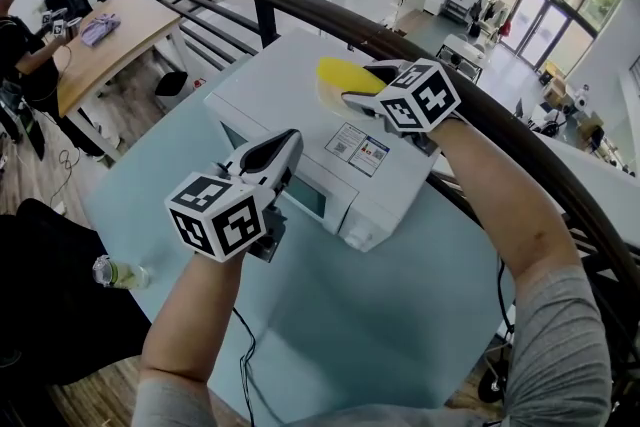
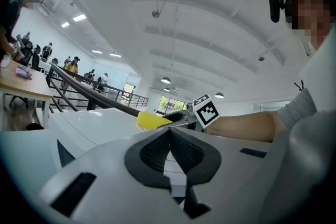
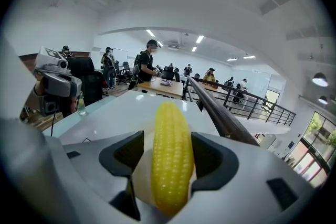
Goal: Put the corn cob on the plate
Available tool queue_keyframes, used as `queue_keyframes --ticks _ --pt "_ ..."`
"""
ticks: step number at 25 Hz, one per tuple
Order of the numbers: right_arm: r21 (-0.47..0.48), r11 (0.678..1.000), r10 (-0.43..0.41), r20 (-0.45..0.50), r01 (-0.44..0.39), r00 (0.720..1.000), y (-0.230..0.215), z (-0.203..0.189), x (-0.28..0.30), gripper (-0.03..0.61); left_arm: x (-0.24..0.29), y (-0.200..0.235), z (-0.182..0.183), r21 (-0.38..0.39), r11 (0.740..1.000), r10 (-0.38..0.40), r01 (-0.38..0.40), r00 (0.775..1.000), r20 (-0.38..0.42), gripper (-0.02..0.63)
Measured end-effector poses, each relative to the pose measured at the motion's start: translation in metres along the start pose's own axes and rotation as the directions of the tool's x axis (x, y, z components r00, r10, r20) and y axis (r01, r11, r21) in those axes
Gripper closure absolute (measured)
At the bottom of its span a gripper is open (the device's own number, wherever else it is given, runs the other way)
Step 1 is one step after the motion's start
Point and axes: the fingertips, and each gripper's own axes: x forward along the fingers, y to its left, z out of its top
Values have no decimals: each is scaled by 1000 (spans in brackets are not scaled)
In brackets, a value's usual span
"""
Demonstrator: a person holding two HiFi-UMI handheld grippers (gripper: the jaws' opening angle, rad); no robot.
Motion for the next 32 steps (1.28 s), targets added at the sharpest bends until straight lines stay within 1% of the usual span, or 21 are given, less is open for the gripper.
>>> queue_keyframes --ticks 4,7,15,21,26,32 --pt "-3 1000 10 0 -10 1000 3 1 0 287 -1 0 1 -5 1000 -4 4 1000 6 606" --pt "-10 1000 15 2 -15 1000 6 0 0 268 -2 0 -1 -7 1000 -4 4 1000 4 606" --pt "2 1000 -18 37 18 999 0 8 -11 253 -4 -3 3 -7 1000 0 0 1000 8 606" --pt "3 999 -36 63 36 997 2 18 -27 253 -12 -11 13 -2 1000 -1 2 1000 22 606" --pt "54 997 -52 91 48 994 4 26 -45 255 -19 -17 24 17 1000 6 -6 1000 26 606" --pt "130 990 -62 132 45 989 17 23 -73 255 -29 -31 33 71 997 25 -27 999 22 606"
